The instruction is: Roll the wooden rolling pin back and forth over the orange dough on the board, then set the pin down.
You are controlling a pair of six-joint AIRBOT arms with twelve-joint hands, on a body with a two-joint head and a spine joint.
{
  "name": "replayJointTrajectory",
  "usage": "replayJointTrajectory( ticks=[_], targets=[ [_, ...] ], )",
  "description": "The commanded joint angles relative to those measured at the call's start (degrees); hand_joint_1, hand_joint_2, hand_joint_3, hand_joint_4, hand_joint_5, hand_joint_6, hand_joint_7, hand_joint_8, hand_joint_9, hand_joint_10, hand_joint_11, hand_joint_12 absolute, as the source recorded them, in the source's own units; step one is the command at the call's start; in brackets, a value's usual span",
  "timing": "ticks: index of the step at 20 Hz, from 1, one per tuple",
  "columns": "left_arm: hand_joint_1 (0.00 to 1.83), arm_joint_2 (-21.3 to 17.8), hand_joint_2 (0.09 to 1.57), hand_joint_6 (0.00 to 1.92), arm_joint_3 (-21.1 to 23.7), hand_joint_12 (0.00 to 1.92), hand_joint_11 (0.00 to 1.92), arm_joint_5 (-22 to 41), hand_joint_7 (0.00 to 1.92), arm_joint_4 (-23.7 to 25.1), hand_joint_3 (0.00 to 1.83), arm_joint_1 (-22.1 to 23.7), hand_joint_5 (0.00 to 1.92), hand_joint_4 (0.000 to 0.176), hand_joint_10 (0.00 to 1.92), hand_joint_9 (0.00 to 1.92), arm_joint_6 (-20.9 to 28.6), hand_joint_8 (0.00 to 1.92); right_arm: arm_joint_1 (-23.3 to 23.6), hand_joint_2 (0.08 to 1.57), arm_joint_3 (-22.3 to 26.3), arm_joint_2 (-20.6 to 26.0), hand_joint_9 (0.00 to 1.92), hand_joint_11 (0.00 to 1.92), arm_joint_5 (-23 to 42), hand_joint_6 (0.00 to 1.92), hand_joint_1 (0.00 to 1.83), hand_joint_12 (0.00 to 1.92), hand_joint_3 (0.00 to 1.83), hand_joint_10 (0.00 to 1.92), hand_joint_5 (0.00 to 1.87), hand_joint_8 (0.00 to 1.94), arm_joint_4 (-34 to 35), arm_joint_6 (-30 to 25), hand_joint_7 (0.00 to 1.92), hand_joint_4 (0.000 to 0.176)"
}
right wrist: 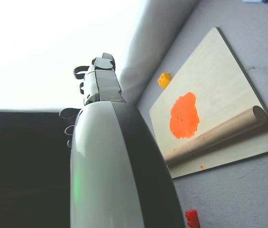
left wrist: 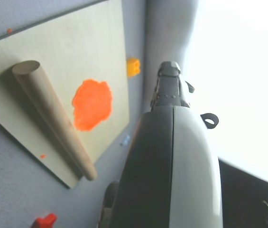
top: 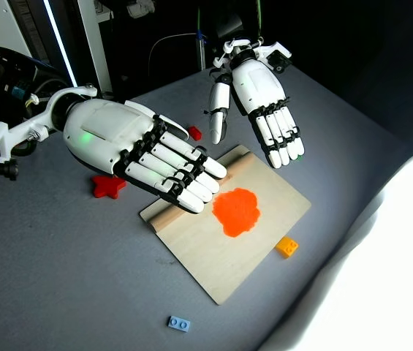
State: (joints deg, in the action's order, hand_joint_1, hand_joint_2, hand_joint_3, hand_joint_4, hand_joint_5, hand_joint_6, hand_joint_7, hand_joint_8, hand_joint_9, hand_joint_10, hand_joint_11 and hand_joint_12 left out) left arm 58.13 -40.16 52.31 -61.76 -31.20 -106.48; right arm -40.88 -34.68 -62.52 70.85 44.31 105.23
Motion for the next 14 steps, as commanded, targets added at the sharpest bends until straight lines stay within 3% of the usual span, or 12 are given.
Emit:
replayJointTrajectory(
  ticks=[1,14],
  targets=[
    [0.0,0.52,1.24,0.0,-0.32,0.0,0.0,4.96,0.02,5.13,0.03,-0.41,0.0,0.0,0.0,0.0,1.23,0.0,0.16,1.3,-0.25,-0.08,0.11,0.0,5.9,0.01,0.0,0.09,0.02,0.0,0.12,0.0,-4.91,-0.42,0.15,0.0],
    [0.0,8.82,1.39,0.0,-6.15,0.0,0.0,12.52,0.0,15.48,0.07,-11.95,0.0,0.0,0.0,0.0,7.54,0.0,-3.22,1.4,-6.58,-8.19,0.11,0.0,6.23,0.0,0.0,0.1,0.0,0.0,0.14,0.0,-1.05,-2.08,0.15,0.0]
  ],
)
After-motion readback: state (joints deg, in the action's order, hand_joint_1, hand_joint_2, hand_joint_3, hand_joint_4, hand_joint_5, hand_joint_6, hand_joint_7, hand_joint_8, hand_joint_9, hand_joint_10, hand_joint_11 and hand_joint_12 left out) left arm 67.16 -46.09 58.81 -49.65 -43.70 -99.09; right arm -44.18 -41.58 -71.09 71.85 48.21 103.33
